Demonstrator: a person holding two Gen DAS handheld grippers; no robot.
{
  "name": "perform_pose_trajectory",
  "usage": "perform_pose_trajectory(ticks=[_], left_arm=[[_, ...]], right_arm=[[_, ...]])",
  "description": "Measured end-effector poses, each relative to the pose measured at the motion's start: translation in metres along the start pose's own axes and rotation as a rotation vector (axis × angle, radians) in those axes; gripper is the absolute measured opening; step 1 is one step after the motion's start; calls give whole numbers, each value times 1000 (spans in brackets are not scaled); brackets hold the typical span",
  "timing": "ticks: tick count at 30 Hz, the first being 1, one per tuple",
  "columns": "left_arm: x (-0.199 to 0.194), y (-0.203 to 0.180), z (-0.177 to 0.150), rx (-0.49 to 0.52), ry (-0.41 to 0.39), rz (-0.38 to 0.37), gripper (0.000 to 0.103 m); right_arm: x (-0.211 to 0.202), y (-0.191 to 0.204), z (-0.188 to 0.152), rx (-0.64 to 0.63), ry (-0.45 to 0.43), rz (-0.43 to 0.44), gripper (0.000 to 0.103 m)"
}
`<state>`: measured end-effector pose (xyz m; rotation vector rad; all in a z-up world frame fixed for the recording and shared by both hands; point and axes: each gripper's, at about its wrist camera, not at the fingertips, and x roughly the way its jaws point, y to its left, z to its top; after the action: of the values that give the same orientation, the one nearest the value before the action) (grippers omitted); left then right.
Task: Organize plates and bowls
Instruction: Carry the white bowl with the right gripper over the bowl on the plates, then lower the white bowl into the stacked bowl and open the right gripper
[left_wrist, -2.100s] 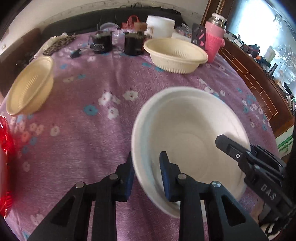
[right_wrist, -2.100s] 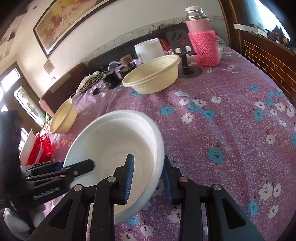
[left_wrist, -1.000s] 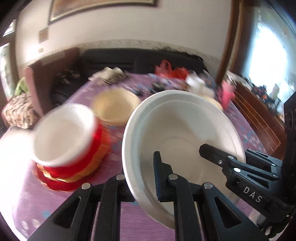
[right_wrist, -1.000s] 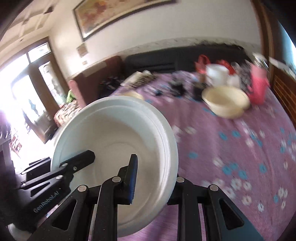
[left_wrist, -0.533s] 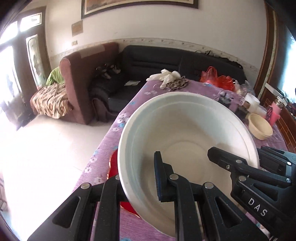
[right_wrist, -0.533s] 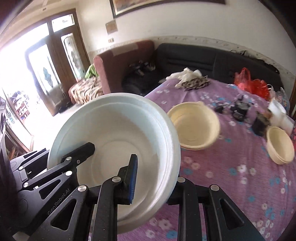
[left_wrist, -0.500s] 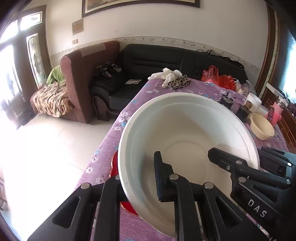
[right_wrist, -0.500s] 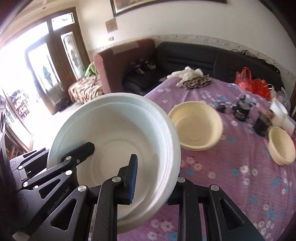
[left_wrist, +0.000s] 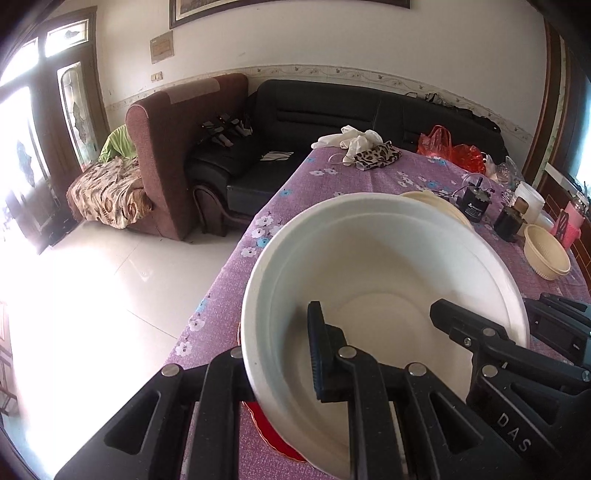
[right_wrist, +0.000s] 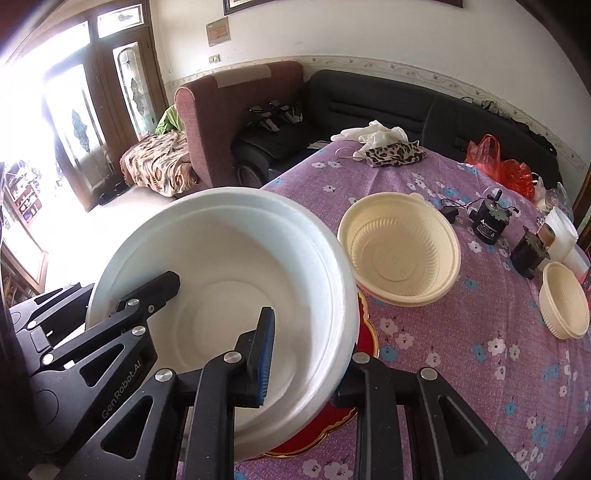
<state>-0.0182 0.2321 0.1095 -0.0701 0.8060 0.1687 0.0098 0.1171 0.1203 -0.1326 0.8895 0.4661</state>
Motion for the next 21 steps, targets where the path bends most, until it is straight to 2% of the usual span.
perform_pose_trajectory(ticks=[3,8,10,12,15,21], left_arm=[[0,0,-1,4,-6,10,13],[1,5,0,-6,0,21,21],[0,9,0,-20,-4,11,36],[-3,12,-1,-32,-16,19,40],[-7,15,0,-49,-21,7,41],[-22,25,-3,-84,-49,-8,49]], right_arm=[[0,1,0,-5,-8,-13,27],[-3,-1,-1,9,-41,-27,29],[-6,-5,-1,32,-60,-11,38],[-9,-8,-1,48,-71,4,53],[-16,-11,0,58,-108,-10,60],[-34,-16,2,84,-160,-2,61]])
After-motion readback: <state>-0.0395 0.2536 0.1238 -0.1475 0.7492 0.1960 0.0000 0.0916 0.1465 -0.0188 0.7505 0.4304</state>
